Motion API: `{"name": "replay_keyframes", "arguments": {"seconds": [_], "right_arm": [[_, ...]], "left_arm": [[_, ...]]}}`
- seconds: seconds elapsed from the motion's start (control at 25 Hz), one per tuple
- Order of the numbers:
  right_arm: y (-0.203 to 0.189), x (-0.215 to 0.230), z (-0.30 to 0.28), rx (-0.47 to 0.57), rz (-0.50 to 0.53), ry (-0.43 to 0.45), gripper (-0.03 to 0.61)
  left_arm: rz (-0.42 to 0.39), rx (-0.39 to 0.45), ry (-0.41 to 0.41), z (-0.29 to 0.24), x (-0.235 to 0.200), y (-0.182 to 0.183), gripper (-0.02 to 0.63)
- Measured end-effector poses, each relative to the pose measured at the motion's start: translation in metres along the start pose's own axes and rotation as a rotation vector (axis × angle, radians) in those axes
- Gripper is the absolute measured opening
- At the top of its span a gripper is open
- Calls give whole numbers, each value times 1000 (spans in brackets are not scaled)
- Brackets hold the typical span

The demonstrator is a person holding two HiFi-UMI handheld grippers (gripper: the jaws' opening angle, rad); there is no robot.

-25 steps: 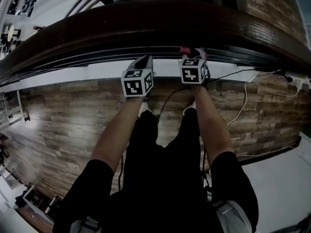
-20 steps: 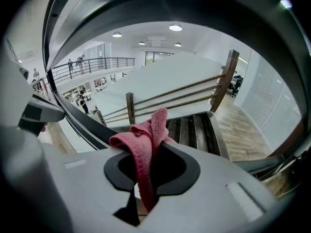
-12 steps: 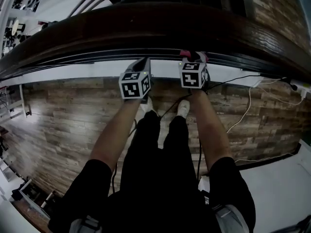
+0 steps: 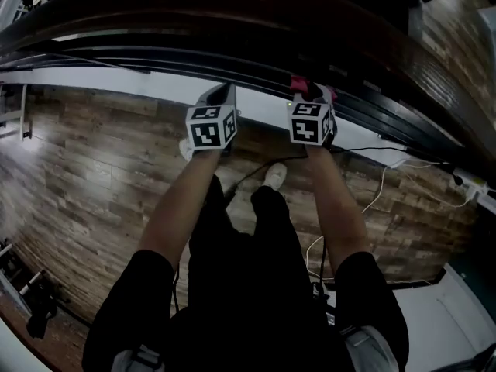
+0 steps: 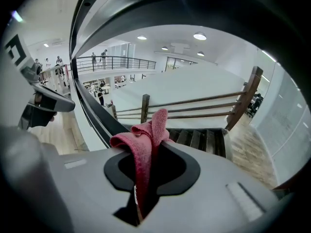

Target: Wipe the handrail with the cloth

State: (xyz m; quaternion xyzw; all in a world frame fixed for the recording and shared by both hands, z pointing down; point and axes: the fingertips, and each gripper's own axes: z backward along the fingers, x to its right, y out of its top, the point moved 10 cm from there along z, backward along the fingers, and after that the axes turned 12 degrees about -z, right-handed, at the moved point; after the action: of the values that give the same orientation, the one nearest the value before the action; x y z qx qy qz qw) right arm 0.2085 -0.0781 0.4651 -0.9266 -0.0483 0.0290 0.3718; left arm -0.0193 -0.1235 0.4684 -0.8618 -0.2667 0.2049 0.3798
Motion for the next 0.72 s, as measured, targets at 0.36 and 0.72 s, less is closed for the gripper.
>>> {"name": "replay_keyframes", "arguments": {"seconds": [0.36, 0.72], "right_arm": [[10, -33, -10, 0, 72, -5, 51], [27, -92, -19, -1, 91, 69, 52]], "left_arm": [[115, 35, 33, 12, -32, -11, 0], [152, 30, 45, 26, -71, -11, 0]]}}
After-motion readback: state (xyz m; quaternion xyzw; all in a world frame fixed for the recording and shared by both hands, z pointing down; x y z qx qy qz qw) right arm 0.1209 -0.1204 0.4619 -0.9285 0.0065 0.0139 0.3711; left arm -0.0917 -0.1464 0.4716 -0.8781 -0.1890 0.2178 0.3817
